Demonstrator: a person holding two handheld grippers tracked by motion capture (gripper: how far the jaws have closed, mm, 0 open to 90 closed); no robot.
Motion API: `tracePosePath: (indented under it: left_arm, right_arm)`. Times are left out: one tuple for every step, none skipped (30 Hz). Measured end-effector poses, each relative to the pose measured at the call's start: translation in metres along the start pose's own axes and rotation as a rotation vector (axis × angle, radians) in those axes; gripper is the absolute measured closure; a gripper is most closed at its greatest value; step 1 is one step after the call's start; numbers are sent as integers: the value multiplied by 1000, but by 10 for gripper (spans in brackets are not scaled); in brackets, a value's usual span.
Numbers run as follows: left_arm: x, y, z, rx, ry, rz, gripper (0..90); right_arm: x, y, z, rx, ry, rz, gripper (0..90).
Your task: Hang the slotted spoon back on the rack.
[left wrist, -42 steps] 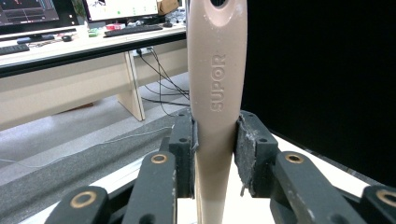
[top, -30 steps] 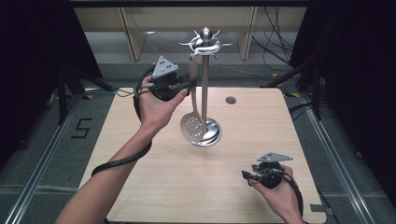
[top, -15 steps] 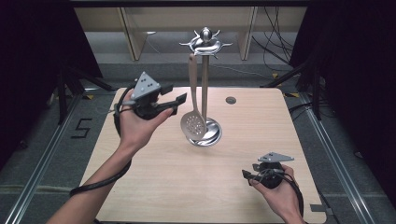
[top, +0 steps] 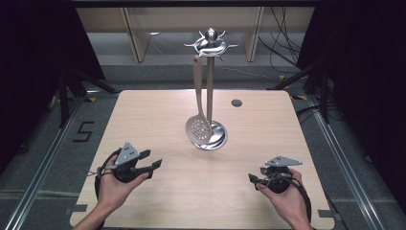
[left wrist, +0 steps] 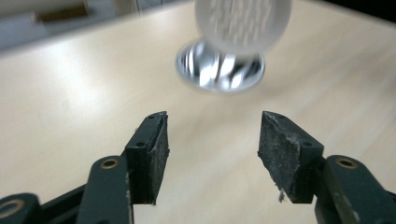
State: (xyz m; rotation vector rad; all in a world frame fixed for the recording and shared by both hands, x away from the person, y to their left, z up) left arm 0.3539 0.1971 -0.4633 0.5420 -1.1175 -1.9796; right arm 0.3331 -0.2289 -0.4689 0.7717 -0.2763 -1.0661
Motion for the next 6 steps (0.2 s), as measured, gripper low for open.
tracePosePath:
  left_arm:
    - [0,-2,1,1,-7,5,422]
    - [1,-1,2,1,-8,7,422]
    - [2,2,1,11,-9,4,420]
    - [2,2,1,11,-9,4,412]
    - [2,6,1,23,-9,10,402]
    - [2,6,1,23,-9,10,392]
  right_arm:
    - [1,1,0,12,-8,10,449]
    - [1,2,1,27,-16,13,457]
    - [2,2,2,41,-25,45,454]
    - [2,2,2,41,-25,45,454]
    - [1,4,4,56,-18,65,452]
    - [1,4,4,56,-18,65,452]
Point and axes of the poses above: each handheld gripper's, and its own axes: z roughly backward along the jaws, y roughly out of its top, x roughly to its right, the point moved 2 cm from there along -z, roughly forward along the jaws, and after that the axes turned 3 degrees about y, right-handed, at the moved point
